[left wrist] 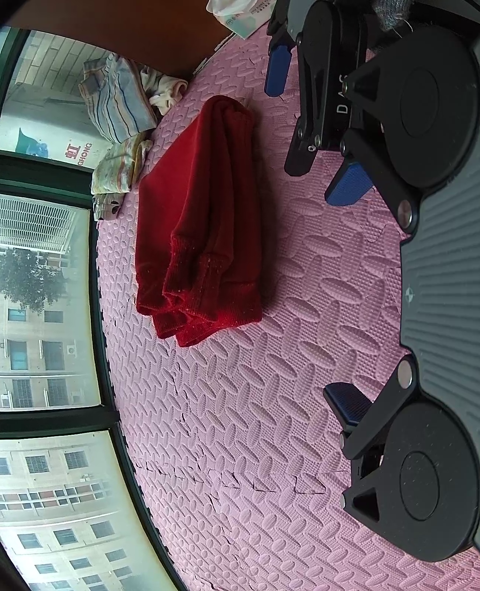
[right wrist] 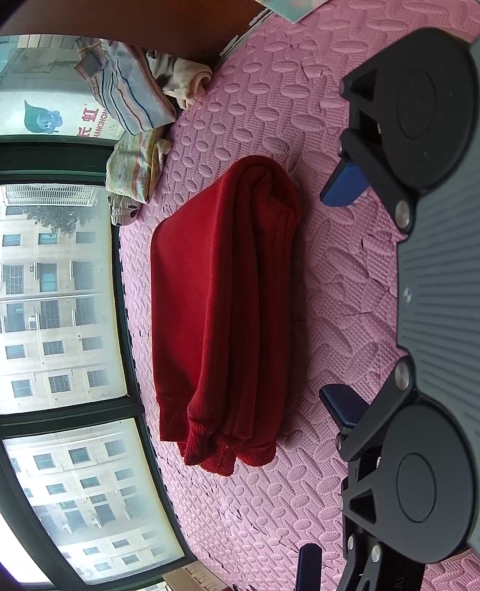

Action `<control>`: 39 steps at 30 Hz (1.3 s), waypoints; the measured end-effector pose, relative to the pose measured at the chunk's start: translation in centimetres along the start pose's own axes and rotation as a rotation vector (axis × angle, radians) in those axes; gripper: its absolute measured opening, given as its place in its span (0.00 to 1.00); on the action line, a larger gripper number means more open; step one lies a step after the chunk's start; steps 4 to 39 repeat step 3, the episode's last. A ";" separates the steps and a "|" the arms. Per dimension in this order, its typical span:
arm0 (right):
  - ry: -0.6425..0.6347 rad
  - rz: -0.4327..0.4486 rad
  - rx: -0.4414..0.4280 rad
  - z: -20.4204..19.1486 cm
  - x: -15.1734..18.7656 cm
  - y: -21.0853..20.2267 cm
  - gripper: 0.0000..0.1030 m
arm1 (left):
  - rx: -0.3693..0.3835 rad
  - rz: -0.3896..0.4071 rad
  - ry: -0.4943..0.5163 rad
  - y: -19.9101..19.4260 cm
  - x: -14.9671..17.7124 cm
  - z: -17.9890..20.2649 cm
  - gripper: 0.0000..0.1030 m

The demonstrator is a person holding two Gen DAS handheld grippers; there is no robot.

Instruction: Fold clothes

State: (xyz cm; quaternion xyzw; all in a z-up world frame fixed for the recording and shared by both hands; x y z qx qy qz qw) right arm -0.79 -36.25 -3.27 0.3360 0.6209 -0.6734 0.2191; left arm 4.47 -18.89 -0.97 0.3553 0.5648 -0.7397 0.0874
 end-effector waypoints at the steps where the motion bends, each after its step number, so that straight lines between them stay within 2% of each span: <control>1: 0.000 -0.001 0.001 0.0 -0.1 0.1 1.00 | -0.003 -0.002 0.000 0.1 -0.1 0.0 1.00; 39: -0.001 -0.004 0.004 0.2 -0.2 0.4 1.00 | -0.007 -0.007 -0.001 0.3 -0.2 -0.1 1.00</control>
Point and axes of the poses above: each gripper's, at about its wrist camera, not at the fingertips, and y roughly the way its jaws point, z to its right, x to its underside, the point moved 1 cm from there along y, roughly the way its jaws point, and after that the axes turned 6 degrees about -y, right-handed, at the moved point
